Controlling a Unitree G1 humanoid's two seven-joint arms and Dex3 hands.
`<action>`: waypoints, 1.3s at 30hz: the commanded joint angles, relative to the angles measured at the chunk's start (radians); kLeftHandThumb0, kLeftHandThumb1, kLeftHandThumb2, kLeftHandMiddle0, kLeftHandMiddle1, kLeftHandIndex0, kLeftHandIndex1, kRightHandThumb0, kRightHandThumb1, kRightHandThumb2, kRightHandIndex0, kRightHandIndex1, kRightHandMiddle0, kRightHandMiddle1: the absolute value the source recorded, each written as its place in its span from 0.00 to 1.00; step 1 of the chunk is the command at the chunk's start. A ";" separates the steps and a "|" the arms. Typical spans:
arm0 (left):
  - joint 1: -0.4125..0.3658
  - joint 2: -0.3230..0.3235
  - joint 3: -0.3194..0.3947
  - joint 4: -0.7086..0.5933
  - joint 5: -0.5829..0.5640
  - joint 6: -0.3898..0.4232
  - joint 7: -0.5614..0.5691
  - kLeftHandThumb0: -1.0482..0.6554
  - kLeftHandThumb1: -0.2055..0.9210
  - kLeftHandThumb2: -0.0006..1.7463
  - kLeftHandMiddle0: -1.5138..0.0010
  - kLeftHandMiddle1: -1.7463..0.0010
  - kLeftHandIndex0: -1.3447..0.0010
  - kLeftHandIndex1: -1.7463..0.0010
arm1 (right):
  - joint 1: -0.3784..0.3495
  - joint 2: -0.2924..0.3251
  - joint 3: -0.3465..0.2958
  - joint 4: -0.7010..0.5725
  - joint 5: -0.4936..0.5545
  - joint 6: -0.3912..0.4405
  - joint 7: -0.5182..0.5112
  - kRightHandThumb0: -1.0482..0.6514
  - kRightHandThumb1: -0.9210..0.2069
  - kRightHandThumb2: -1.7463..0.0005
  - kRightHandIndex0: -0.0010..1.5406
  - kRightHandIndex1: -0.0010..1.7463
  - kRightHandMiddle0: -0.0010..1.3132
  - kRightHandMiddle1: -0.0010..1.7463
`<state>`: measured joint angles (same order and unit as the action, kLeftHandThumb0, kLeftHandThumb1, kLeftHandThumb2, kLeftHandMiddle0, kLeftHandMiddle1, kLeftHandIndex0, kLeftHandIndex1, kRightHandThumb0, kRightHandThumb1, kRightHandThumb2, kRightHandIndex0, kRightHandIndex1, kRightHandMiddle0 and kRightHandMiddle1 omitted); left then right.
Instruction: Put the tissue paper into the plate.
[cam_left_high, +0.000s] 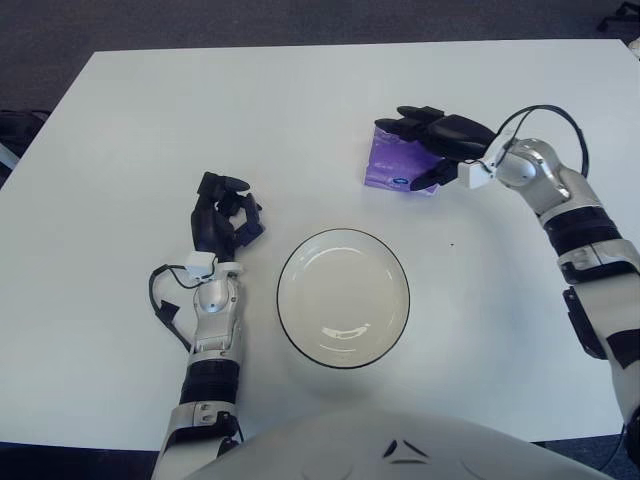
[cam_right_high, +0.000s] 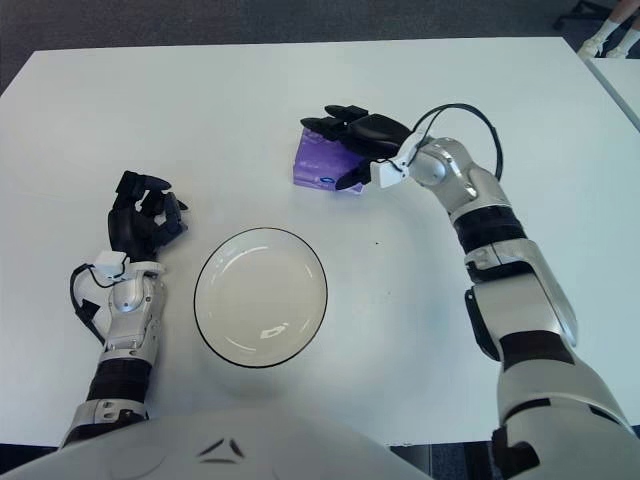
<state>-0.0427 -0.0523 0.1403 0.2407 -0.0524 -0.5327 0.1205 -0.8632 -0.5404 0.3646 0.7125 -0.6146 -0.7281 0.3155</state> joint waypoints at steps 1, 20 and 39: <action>0.158 -0.060 -0.015 0.155 0.005 -0.005 0.007 0.37 0.63 0.62 0.53 0.00 0.66 0.00 | -0.027 0.032 0.047 0.054 -0.041 -0.009 -0.025 0.00 0.14 0.87 0.00 0.00 0.00 0.00; 0.170 -0.061 -0.018 0.149 0.046 -0.010 0.043 0.37 0.64 0.62 0.54 0.00 0.66 0.00 | -0.166 0.103 0.270 0.324 -0.246 -0.019 -0.159 0.00 0.18 0.87 0.00 0.00 0.00 0.00; 0.172 -0.060 -0.014 0.151 0.045 -0.010 0.042 0.37 0.64 0.62 0.54 0.00 0.66 0.00 | -0.167 0.126 0.390 0.452 -0.282 -0.018 -0.227 0.02 0.20 0.84 0.00 0.00 0.00 0.00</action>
<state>-0.0415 -0.0642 0.1403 0.2388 -0.0312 -0.5433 0.1437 -1.1152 -0.4328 0.6997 1.1043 -0.8488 -0.7502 0.0633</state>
